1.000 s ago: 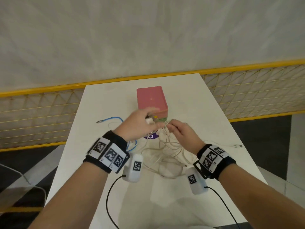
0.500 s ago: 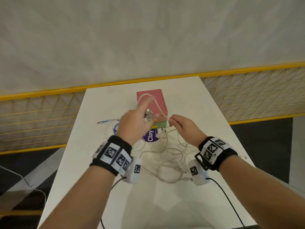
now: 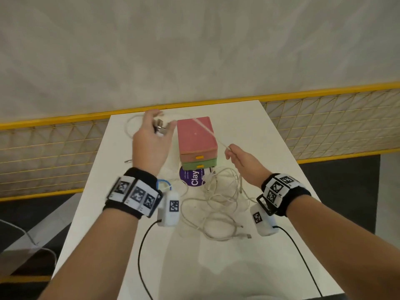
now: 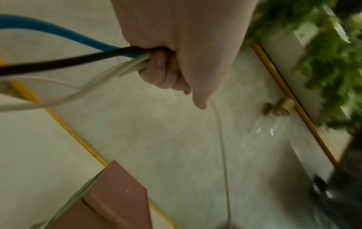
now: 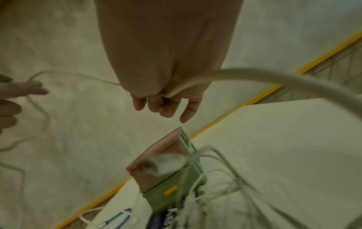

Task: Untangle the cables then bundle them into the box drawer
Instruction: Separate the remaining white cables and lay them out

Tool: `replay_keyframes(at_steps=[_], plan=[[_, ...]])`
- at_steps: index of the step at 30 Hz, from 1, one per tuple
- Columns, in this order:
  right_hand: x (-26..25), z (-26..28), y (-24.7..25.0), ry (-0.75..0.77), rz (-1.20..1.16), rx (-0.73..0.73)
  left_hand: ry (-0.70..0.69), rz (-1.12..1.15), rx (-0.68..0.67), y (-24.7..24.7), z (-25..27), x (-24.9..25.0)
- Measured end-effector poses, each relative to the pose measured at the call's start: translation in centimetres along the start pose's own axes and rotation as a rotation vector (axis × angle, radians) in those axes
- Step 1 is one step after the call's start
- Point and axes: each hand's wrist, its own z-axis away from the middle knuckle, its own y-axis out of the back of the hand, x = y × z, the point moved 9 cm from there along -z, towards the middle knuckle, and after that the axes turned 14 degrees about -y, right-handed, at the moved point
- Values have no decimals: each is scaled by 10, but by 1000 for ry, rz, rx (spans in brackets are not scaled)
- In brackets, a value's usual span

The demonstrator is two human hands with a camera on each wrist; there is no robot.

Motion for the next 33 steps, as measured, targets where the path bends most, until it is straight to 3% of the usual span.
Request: replay_keyframes(at_steps=[5, 9, 11, 15, 18, 22, 24, 27, 28, 33], plan=[[-39, -7, -12, 15, -22, -15, -331, -118, -349, -65, 45, 40], [-39, -13, -25, 3, 132, -99, -557, -244, -473, -85, 61, 53], [-38, -12, -27, 3, 216, -135, -540, -238, -589, -95, 63, 48], [-50, 3, -26, 152, 328, -141, -283, -131, -753, -99, 59, 10], [-51, 9, -19, 204, 364, -90, -265, -149, -693, -89, 50, 4], [-27, 5, 6, 86, 248, -26, -102, -291, -366, -45, 21, -23], [-28, 5, 5, 96, 223, -33, -83, -226, -383, -47, 25, -23], [-50, 3, -9, 171, 195, -63, -145, -33, -614, -86, 54, 3], [-55, 4, -11, 189, 187, -72, -180, -18, -626, -92, 59, 10], [-26, 11, -1, 101, 160, -86, -142, -120, -383, -55, 31, -8]])
